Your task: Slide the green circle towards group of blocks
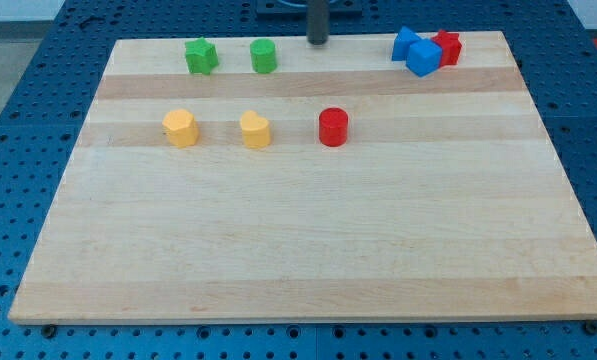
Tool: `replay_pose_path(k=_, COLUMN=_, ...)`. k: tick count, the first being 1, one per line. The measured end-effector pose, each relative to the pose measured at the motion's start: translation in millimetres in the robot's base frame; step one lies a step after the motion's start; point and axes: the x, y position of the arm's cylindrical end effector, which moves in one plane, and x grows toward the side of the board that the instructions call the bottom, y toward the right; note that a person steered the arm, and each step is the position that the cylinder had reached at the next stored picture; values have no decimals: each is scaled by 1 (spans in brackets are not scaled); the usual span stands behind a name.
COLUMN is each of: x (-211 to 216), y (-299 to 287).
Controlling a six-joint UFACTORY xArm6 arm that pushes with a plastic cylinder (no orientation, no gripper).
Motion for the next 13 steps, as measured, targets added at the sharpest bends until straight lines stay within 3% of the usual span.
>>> replay_pose_path(k=2, x=13, y=-84)
replay_pose_path(k=3, x=49, y=-86)
replay_pose_path(k=5, x=86, y=-74)
replay_pose_path(k=9, x=51, y=-46)
replay_pose_path(k=13, x=92, y=25)
